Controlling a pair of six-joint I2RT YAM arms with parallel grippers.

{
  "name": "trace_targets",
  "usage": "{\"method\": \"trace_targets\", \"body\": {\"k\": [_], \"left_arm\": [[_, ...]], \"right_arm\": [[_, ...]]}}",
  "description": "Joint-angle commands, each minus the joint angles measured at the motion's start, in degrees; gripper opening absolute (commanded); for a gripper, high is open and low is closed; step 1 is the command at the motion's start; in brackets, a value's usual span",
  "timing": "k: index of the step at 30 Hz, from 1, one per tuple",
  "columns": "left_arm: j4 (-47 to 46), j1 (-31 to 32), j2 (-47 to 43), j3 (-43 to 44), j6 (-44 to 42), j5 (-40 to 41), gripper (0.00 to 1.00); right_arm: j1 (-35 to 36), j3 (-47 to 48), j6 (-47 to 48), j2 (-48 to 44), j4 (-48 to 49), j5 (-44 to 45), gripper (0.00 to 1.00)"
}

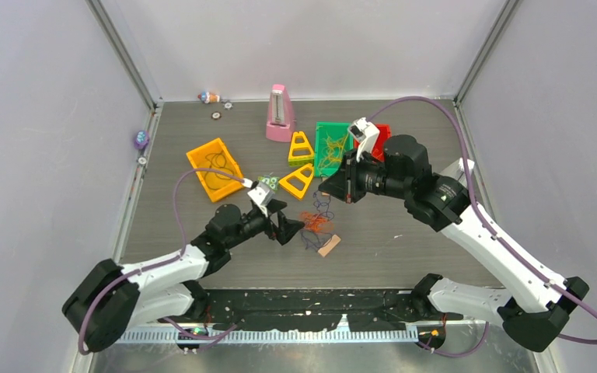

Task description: Untangle the cables

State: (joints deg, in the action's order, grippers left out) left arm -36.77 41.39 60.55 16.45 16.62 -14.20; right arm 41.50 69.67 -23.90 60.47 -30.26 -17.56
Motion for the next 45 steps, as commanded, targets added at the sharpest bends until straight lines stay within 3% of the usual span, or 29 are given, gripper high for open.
{"method": "trace_targets", "body": {"k": [1, 7, 12, 18, 24, 27, 32, 34, 36, 37, 40, 42, 45], "left_arm": [[-10.54, 2.51, 7.73, 0.71, -0.80, 1.77, 0.88], [-6.58, 5.19, 16.31, 6.09, -1.25, -0.44, 0.83], [4.47, 5.20, 18.70, 11.21, -3.42, 1.96, 0.67], [11.63, 5.20, 19.64, 13.77, -4.76, 6.41, 0.35], [20.25, 5.20, 19.10, 17.21, -5.33, 11.51, 0.00], [25.72, 5.20, 16.17, 18.22, -4.74, 20.03, 0.00], [21.06, 5.11, 7.21, 11.06, -2.52, 34.09, 0.00], [20.13, 5.06, 5.02, 9.48, -3.09, 34.32, 0.00], [18.64, 5.11, 3.46, 8.94, -5.37, 28.82, 0.00], [17.69, 5.11, 2.97, 8.89, -6.49, 25.11, 0.05], [11.51, 5.11, 2.58, 7.66, -7.54, 15.17, 0.46], [4.91, 5.32, 2.46, 5.74, -7.17, 9.00, 0.59], [-3.71, 5.72, 2.73, 4.46, -7.09, 3.63, 0.68]], "right_arm": [[-0.10, 3.12, 0.51, 1.01, 3.35, -1.81, 0.05], [-0.12, 4.59, 1.36, 0.98, 3.38, 0.41, 0.05], [-0.14, 10.95, 4.17, -0.82, 0.74, 5.62, 0.05], [-0.12, 24.00, 7.82, -0.01, -4.05, 12.98, 0.05], [-0.18, 25.68, 8.79, -2.01, -2.29, 24.22, 0.05], [-0.19, 19.63, 7.70, -4.86, 0.03, 30.41, 0.05], [-0.26, 11.39, 6.05, -8.78, 0.56, 38.10, 0.05], [-0.46, 9.05, 5.62, -9.92, 0.62, 39.45, 0.05], [-0.72, 7.99, 5.73, -10.10, 0.45, 37.28, 0.05], [-0.71, 8.13, 5.89, -9.93, 0.05, 36.12, 0.05], [-0.73, 10.02, 7.00, -7.41, -1.36, 28.58, 0.05], [-0.72, 12.35, 7.39, -5.45, -2.59, 24.17, 0.05], [-0.72, 13.82, 7.57, -3.38, -2.66, 19.45, 0.05]]}}
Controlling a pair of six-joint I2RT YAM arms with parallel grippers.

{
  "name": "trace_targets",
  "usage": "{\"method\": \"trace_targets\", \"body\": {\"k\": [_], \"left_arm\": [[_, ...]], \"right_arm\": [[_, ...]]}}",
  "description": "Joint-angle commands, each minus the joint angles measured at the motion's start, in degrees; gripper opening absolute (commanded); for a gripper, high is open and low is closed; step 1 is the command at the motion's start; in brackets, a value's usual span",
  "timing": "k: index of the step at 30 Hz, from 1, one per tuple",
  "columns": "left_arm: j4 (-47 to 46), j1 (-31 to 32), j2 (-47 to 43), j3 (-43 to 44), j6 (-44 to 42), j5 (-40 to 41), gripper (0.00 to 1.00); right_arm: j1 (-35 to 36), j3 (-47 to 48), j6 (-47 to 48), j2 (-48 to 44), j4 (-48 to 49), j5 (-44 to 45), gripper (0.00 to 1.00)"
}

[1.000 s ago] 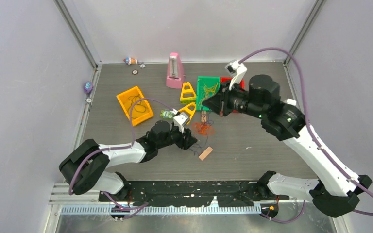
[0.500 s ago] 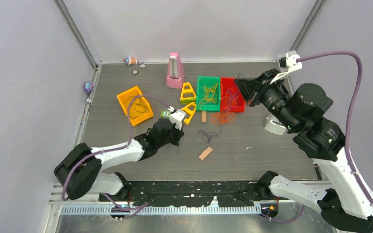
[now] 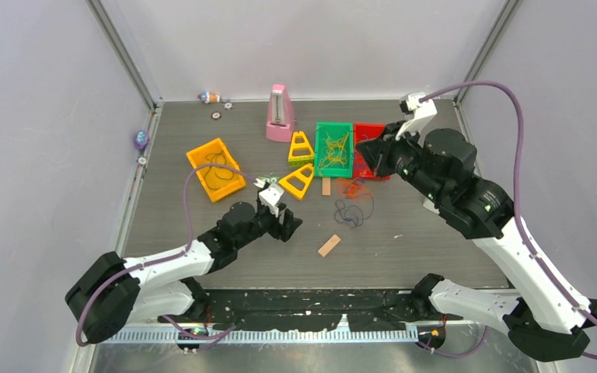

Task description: Untangle the cables

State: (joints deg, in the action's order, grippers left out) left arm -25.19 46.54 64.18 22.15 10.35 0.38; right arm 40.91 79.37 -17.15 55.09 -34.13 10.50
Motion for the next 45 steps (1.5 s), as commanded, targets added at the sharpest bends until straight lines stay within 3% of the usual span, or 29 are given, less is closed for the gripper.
{"method": "trace_targets", "body": {"k": [1, 8, 18, 23, 26, 35, 43, 45], "left_arm": [[-16.24, 0.56, -0.70, -0.69, -0.88, -12.35, 0.69], [-17.52, 0.80, 0.48, 3.18, -4.72, -10.63, 0.63], [-23.30, 3.41, 0.78, 0.78, -19.08, -10.73, 0.65], [-25.46, 3.85, 1.64, -0.56, -25.74, -14.86, 0.64], [-27.05, 3.90, 2.49, -0.90, -25.76, -8.49, 0.58], [-28.45, 3.91, 3.13, -0.52, -28.35, -4.23, 0.45], [-28.60, 4.20, 4.84, 0.04, -28.98, -15.09, 0.50], [-28.60, 4.34, 5.55, -0.01, -29.02, -17.77, 0.38]], "right_arm": [[-0.13, 4.65, 0.81, 2.84, 1.29, -11.61, 0.05], [-0.13, 6.18, 2.03, 6.67, 1.41, -24.05, 0.05], [-0.13, 5.66, 2.92, 7.52, 1.34, -29.27, 0.05], [-0.12, 5.91, 3.46, 7.78, 1.07, -30.54, 0.05], [-0.12, 6.05, 3.56, 7.90, 1.10, -31.01, 0.05], [-0.12, 5.69, 3.91, 7.99, 0.94, -31.63, 0.05], [-0.15, 5.97, 4.27, 8.65, 0.64, -31.79, 0.05], [-0.13, 6.31, 4.24, 8.85, 0.49, -31.86, 0.05]]}}
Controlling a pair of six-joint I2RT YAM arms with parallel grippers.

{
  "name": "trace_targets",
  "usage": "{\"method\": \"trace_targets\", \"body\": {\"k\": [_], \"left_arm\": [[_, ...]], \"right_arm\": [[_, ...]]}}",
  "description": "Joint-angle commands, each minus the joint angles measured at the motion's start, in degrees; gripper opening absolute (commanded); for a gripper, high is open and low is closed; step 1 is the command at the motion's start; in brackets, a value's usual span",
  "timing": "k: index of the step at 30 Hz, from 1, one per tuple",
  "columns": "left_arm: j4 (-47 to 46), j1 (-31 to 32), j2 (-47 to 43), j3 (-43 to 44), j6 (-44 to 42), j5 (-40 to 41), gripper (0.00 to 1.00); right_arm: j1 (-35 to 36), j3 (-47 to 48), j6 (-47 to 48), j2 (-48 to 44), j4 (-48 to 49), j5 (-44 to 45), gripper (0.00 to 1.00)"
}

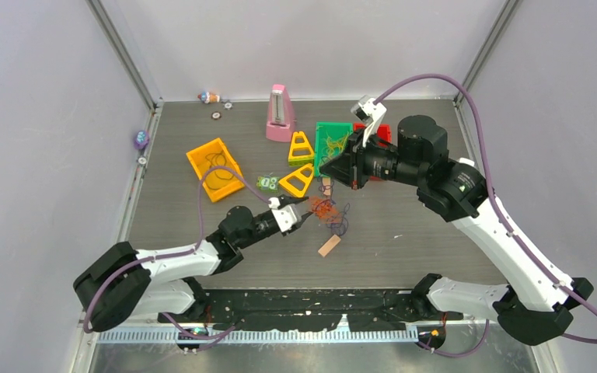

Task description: Untangle the cables

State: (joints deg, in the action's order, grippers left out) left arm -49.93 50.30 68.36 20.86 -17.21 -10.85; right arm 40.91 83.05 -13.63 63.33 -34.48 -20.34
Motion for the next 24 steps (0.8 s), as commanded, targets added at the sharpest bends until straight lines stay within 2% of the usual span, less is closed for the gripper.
{"method": "trace_targets", "body": {"k": [1, 3, 6, 8, 10, 13, 14, 15, 16, 19, 22, 24], "left_arm": [[-3.79, 0.66, 1.66, 1.28, -1.30, -7.19, 0.27], [-3.77, 0.76, 2.22, 1.27, -1.23, -7.93, 0.13], [-3.70, 0.91, 2.72, 1.66, -1.13, -9.99, 0.00], [-3.68, 0.94, 2.52, 1.79, -0.20, -9.26, 0.00], [-3.43, 0.94, 1.87, 1.52, 1.36, -4.70, 0.00], [0.89, 0.74, 0.46, 2.29, 5.82, 8.88, 0.00], [3.47, 0.49, -0.03, 2.61, 6.98, 14.37, 0.00], [5.43, 0.06, -0.44, 3.08, 8.21, 19.35, 0.00], [6.35, -0.41, -0.73, 3.06, 10.30, 26.21, 0.00], [10.75, -1.90, -3.68, 2.55, 16.69, 49.28, 0.00], [11.58, -4.98, -7.94, -0.55, 22.09, 58.84, 0.00], [12.68, -7.52, -10.89, -2.67, 26.26, 58.82, 0.00]], "right_arm": [[-0.12, 2.73, 0.76, 0.71, 0.78, -1.15, 0.05], [-0.12, 2.88, 0.88, 0.62, 0.67, -1.10, 0.05], [-0.12, 2.84, 0.99, 0.34, 0.68, -0.79, 0.05], [-0.17, 2.56, 1.13, -0.09, 0.68, 1.91, 0.05], [-0.13, 2.15, 0.96, -0.82, -0.10, 7.19, 0.05], [-0.19, 0.68, 0.40, -2.56, -1.75, 17.51, 0.05], [-0.47, 0.21, -0.16, -3.69, -1.92, 25.10, 0.05], [-0.69, -1.01, -0.56, -4.42, -2.26, 28.92, 0.05], [-1.58, -1.60, -1.87, -5.73, -2.52, 35.42, 0.05], [-4.57, -4.70, -5.09, -9.24, -3.89, 47.08, 0.05], [-9.95, -8.09, -6.99, -13.29, -3.96, 56.52, 0.05], [-13.62, -10.41, -8.10, -15.50, -3.94, 58.84, 0.05]]}}
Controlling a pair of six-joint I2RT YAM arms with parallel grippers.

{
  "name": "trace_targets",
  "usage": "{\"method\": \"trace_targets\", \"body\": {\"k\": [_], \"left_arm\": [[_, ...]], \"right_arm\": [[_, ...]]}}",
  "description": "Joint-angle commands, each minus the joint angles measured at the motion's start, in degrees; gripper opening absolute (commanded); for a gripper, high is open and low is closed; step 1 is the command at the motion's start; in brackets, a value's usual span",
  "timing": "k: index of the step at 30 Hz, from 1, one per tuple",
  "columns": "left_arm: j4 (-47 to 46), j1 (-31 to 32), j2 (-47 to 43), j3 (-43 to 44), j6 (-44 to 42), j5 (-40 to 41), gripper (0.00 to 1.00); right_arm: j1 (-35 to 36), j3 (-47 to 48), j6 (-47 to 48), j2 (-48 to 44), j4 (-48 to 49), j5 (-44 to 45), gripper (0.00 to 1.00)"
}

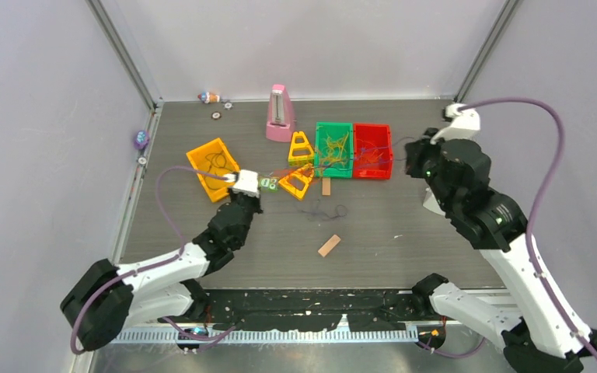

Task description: Untangle the cables

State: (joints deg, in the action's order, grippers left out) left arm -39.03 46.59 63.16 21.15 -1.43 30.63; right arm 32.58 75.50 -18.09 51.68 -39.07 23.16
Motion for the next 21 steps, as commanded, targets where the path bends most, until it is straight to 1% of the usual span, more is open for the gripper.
{"method": "trace_targets", "body": {"k": [1, 3, 6, 7, 9, 11, 17, 19, 21], "left_arm": [[3.22, -4.89, -6.72, -3.45, 12.54, 17.03, 0.00], [5.95, -6.25, -7.94, -3.53, 15.22, 18.28, 0.00], [8.00, -6.76, -9.37, -4.05, 17.62, 24.25, 0.00], [9.03, -7.19, -9.87, -4.35, 18.35, 25.73, 0.00], [11.40, -8.56, -12.08, -5.00, 21.44, 26.91, 0.00], [12.05, -9.64, -13.89, -5.98, 22.67, 27.63, 0.00], [11.43, -9.93, -15.90, -7.11, 22.56, 29.60, 0.00], [11.13, -9.89, -15.96, -7.15, 22.41, 29.85, 0.00], [8.45, -9.93, -16.06, -8.02, 20.55, 27.69, 0.00]], "right_arm": [[-6.41, -4.17, -4.09, -5.05, 0.59, 16.07, 0.05], [-9.35, -5.57, -4.60, -6.40, 0.47, 17.37, 0.05], [-10.14, -6.51, -5.34, -7.49, -0.41, 20.72, 0.05], [-10.33, -6.46, -5.62, -7.72, -0.75, 23.49, 0.05], [-10.53, -6.29, -6.20, -8.23, -1.57, 27.88, 0.05], [-10.74, -6.25, -5.79, -8.90, -1.43, 29.52, 0.05], [-10.82, -6.50, -5.26, -8.89, -1.25, 27.21, 0.05], [-10.86, -6.84, -4.56, -8.89, -0.76, 24.72, 0.05], [-10.89, -7.43, -2.72, -8.99, 0.23, 19.47, 0.05]]}}
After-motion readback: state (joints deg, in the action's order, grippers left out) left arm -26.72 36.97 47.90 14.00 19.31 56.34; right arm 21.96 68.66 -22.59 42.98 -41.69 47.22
